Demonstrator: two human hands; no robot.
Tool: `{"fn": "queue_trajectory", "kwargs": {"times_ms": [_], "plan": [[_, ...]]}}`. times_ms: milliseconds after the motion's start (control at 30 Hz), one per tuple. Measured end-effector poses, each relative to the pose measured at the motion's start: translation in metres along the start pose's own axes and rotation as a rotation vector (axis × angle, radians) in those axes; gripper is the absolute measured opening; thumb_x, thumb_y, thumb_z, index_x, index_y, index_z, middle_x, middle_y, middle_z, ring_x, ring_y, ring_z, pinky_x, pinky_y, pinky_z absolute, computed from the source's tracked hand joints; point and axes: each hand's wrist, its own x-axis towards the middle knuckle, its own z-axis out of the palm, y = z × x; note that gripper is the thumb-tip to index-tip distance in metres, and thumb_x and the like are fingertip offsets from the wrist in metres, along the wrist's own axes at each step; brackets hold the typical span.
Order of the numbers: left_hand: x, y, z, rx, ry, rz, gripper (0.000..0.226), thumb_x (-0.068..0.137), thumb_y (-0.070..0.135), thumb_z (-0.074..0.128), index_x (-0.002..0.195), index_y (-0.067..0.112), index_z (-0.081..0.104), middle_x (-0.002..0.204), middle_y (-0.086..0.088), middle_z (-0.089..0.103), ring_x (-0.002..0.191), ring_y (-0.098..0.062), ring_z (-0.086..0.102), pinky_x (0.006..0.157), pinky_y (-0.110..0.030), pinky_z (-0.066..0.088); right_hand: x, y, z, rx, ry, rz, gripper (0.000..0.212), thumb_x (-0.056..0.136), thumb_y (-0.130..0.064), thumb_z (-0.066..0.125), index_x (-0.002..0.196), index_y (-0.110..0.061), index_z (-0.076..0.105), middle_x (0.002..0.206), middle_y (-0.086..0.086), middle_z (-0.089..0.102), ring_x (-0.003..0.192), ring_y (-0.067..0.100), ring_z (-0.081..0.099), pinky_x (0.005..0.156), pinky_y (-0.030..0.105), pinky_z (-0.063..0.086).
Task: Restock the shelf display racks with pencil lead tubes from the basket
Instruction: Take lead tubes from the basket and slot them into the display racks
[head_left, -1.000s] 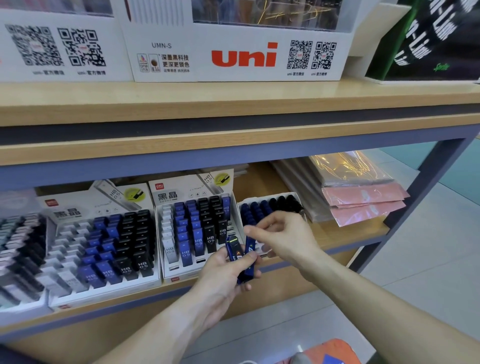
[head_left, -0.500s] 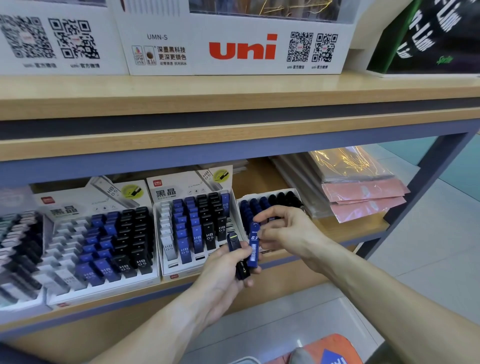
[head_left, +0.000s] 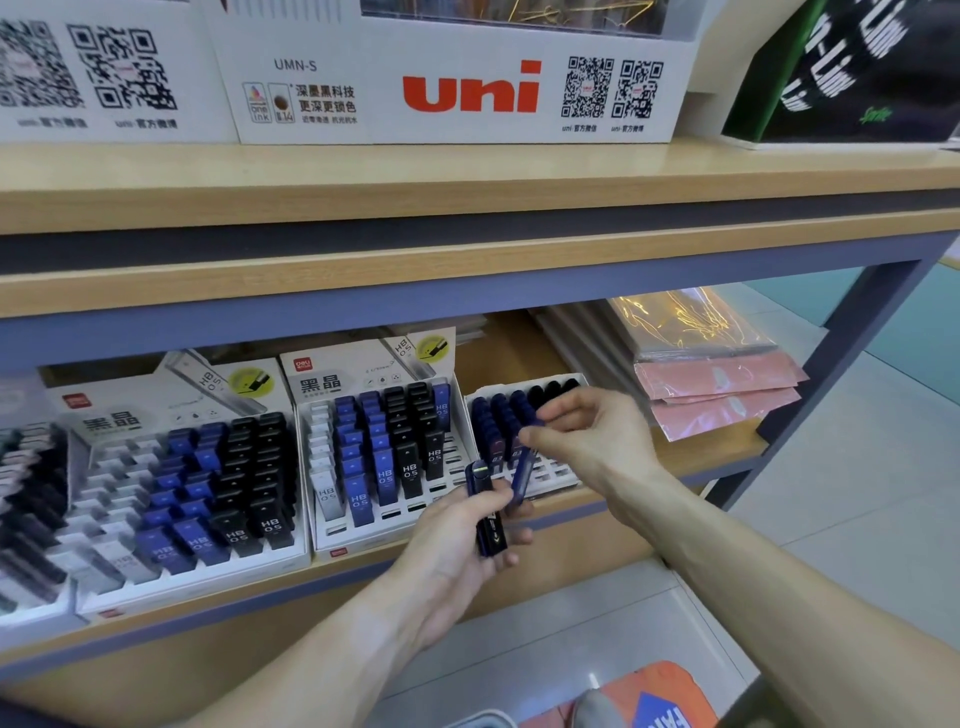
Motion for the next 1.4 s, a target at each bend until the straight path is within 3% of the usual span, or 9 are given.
{"fn": "queue_trajectory", "kwargs": {"times_ms": [100, 267, 367, 533, 767, 967, 1133, 1333, 1400], "plan": [[0.0, 0.002, -0.001, -0.061, -0.004, -0.048, 0.025, 0.099, 0.012, 0.05, 0.117, 0.0, 0.064, 0.098, -0.022, 0.075, 0.071, -0.028, 0.068, 0.054, -0.031, 0.051, 0.01, 0.002, -0.008, -0.111, 0.189, -0.094, 0.025, 0.068, -0.028, 0.093, 0.076, -0.026, 0.07, 0.072, -0.009, 0.071, 0.067, 0.005, 0.069, 0.069, 0.03, 0.058], [-0.002, 0.002, -0.003, -0.074, -0.009, -0.062, 0.031, 0.1, 0.009, 0.039, 0.115, -0.002, 0.064, 0.098, -0.025, 0.074, 0.074, -0.03, 0.067, 0.058, -0.032, 0.054, 0.015, 0.012, -0.005, -0.237, 0.269, -0.218, 0.021, 0.074, -0.03, 0.088, 0.078, -0.027, 0.068, 0.072, -0.015, 0.069, 0.068, 0.0, 0.067, 0.072, 0.03, 0.058], [-0.003, 0.002, -0.003, -0.067, -0.013, -0.064, 0.031, 0.102, 0.007, 0.038, 0.116, -0.002, 0.064, 0.098, -0.025, 0.074, 0.075, -0.03, 0.068, 0.06, -0.033, 0.057, 0.015, 0.017, 0.001, -0.315, 0.254, -0.253, 0.019, 0.076, -0.027, 0.087, 0.082, -0.023, 0.07, 0.069, -0.013, 0.068, 0.068, 0.001, 0.066, 0.07, 0.026, 0.055], [-0.007, 0.003, -0.004, -0.053, -0.022, -0.044, 0.027, 0.105, 0.005, 0.042, 0.123, -0.003, 0.06, 0.102, -0.027, 0.075, 0.08, -0.034, 0.074, 0.06, -0.033, 0.062, 0.018, 0.022, 0.009, -0.416, 0.229, -0.316, 0.018, 0.077, -0.028, 0.085, 0.086, -0.022, 0.07, 0.073, -0.01, 0.07, 0.071, 0.012, 0.068, 0.072, 0.037, 0.058], [-0.01, 0.004, -0.006, -0.032, -0.029, -0.032, 0.026, 0.106, 0.006, 0.044, 0.124, -0.001, 0.06, 0.102, -0.025, 0.075, 0.091, -0.039, 0.075, 0.069, -0.037, 0.063, 0.018, 0.027, 0.015, -0.522, 0.232, -0.406, 0.017, 0.08, -0.025, 0.082, 0.089, -0.018, 0.07, 0.082, -0.005, 0.071, 0.076, 0.017, 0.066, 0.07, 0.037, 0.055], [-0.013, 0.005, -0.007, -0.041, -0.055, -0.022, 0.025, 0.106, 0.005, 0.044, 0.126, -0.002, 0.057, 0.103, -0.026, 0.075, 0.092, -0.039, 0.075, 0.07, -0.037, 0.064, 0.021, 0.03, 0.015, -0.574, 0.259, -0.43, 0.017, 0.08, -0.024, 0.082, 0.085, -0.015, 0.069, 0.081, -0.001, 0.069, 0.074, 0.023, 0.066, 0.066, 0.038, 0.054], [-0.014, 0.005, -0.01, -0.062, -0.078, -0.026, 0.026, 0.104, 0.002, 0.044, 0.123, -0.004, 0.059, 0.106, -0.027, 0.074, 0.099, -0.042, 0.073, 0.081, -0.042, 0.061, 0.019, 0.034, 0.022, -0.629, 0.227, -0.474, 0.012, 0.083, -0.023, 0.08, 0.079, -0.014, 0.073, 0.082, -0.001, 0.066, 0.071, 0.023, 0.064, 0.063, 0.034, 0.05], [-0.017, 0.006, -0.011, -0.063, -0.113, 0.014, 0.024, 0.104, 0.002, 0.049, 0.123, -0.006, 0.061, 0.112, -0.023, 0.074, 0.104, -0.039, 0.073, 0.086, -0.042, 0.061, 0.016, 0.03, 0.02, -0.624, 0.182, -0.412, 0.011, 0.09, -0.022, 0.071, 0.096, -0.015, 0.077, 0.102, 0.002, 0.064, 0.083, 0.026, 0.067, 0.074, 0.037, 0.053], [-0.017, 0.005, -0.013, -0.056, -0.117, 0.03, 0.025, 0.103, 0.003, 0.05, 0.124, -0.005, 0.062, 0.113, -0.021, 0.074, 0.104, -0.038, 0.073, 0.085, -0.04, 0.062, 0.008, 0.019, 0.019, -0.531, 0.205, -0.38, 0.011, 0.088, -0.029, 0.073, 0.094, -0.021, 0.074, 0.099, -0.004, 0.065, 0.081, 0.019, 0.067, 0.075, 0.037, 0.055]]}}
